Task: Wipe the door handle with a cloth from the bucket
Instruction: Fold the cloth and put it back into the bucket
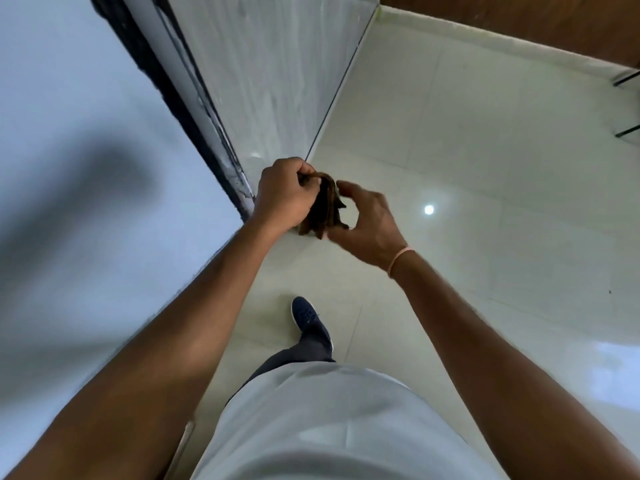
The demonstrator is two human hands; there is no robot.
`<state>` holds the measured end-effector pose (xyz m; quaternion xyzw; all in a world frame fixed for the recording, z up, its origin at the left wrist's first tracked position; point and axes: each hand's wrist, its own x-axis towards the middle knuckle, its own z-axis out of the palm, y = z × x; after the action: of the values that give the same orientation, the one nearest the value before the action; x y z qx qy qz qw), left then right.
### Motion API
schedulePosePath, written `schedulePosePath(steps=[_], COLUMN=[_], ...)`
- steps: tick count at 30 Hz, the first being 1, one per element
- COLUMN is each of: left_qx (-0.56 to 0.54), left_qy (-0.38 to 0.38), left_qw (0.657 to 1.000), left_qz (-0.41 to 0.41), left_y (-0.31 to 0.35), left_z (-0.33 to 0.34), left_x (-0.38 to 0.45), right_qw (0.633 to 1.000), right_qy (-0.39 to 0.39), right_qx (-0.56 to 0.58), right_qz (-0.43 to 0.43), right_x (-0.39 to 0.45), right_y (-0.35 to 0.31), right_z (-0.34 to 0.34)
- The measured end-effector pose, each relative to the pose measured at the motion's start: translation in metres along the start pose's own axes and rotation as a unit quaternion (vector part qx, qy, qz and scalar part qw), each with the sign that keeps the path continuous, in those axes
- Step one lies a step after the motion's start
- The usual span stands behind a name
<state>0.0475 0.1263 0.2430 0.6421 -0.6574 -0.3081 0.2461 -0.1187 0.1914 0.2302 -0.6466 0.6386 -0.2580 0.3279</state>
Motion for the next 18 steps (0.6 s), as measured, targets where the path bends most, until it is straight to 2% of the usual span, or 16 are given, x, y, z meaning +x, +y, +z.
schedulePosePath(steps=[2,4,8,13,15,18], left_qx=[0.02,0.037,0.095,0.061,0.014,-0.099], left_qy=[-0.024,-0.051,-0.113,-0.142,-0.153,-0.18], left_qw=[0.999,0.997,0.982,0.981,0.984,0.978], left_qz=[0.014,0.043,0.115,0.116,0.094,0.021], left_y=[0.011,0.021,0.039,0.052,0.05,0.039], left_z=[0.001,0.0,-0.009,-0.015,-0.016,-0.015], left_x=[0.036,0.068,0.119,0.169,0.188,0.215], right_qw=[0.999,0.992,0.981,0.99,0.995,1.0], right_qy=[0.005,0.049,0.131,0.081,0.045,-0.003], right_qx=[0.012,0.031,0.022,-0.033,-0.056,-0.008], right_qz=[0.047,0.114,0.14,0.111,0.064,0.017], right_x=[0.026,0.055,0.111,0.17,0.19,0.223], right_y=[0.006,0.014,0.036,0.056,0.062,0.063], right_z=[0.004,0.002,-0.018,-0.055,-0.069,-0.089])
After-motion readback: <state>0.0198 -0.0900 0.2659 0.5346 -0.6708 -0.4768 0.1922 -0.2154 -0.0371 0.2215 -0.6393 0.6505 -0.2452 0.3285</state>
